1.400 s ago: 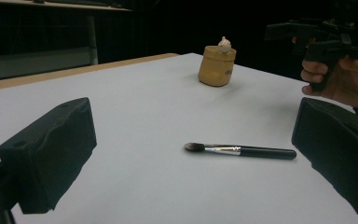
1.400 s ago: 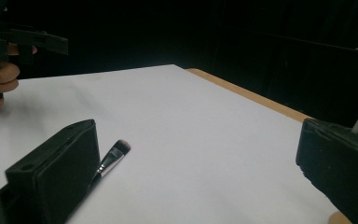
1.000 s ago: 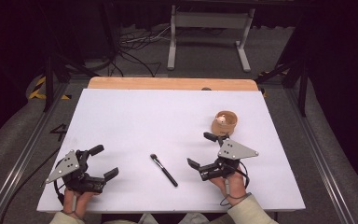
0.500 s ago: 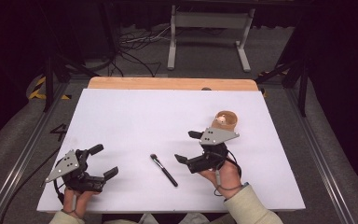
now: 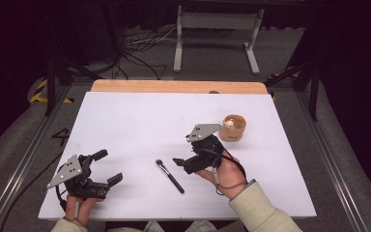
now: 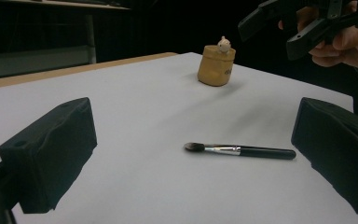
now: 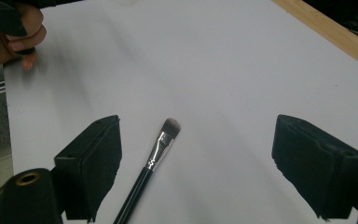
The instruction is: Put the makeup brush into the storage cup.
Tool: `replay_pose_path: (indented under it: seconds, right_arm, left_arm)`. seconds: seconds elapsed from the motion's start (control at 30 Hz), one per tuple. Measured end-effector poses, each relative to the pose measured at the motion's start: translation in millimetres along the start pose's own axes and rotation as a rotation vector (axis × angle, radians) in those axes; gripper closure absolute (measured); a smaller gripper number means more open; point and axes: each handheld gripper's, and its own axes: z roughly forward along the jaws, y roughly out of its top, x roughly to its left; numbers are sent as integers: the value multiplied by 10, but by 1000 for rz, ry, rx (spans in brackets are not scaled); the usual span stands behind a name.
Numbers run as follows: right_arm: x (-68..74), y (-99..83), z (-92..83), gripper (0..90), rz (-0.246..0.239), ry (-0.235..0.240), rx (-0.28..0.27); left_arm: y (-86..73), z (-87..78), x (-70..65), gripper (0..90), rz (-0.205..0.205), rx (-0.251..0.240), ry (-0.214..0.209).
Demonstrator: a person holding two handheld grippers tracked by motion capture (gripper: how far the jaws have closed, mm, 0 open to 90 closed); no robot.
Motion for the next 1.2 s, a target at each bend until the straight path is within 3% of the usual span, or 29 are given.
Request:
replay_pose_path:
  seconds: [0.13, 0.27, 0.4, 0.63, 0.8, 1.2]
  right_arm:
    - [25, 60, 58, 164, -11, 8, 35]
    - [38, 117, 128, 164, -22, 16, 82]
    - [38, 163, 182, 158, -16, 30, 120]
    - [39, 196, 280, 166, -17, 66, 212]
    - [40, 232, 358, 166, -6, 114, 270]
    - [71, 269, 554, 209, -44, 135, 406]
  left_arm:
    - [3, 12, -3, 6, -4, -2, -2]
    - [10, 20, -15, 6, 19, 10, -6]
    - [4, 9, -2, 6, -3, 4, -5]
    - [5, -4, -8, 8, 3, 8, -2]
    - [1, -44, -8, 10, 4, 7, 9]
    - [-18, -164, -17, 16, 0, 5, 45]
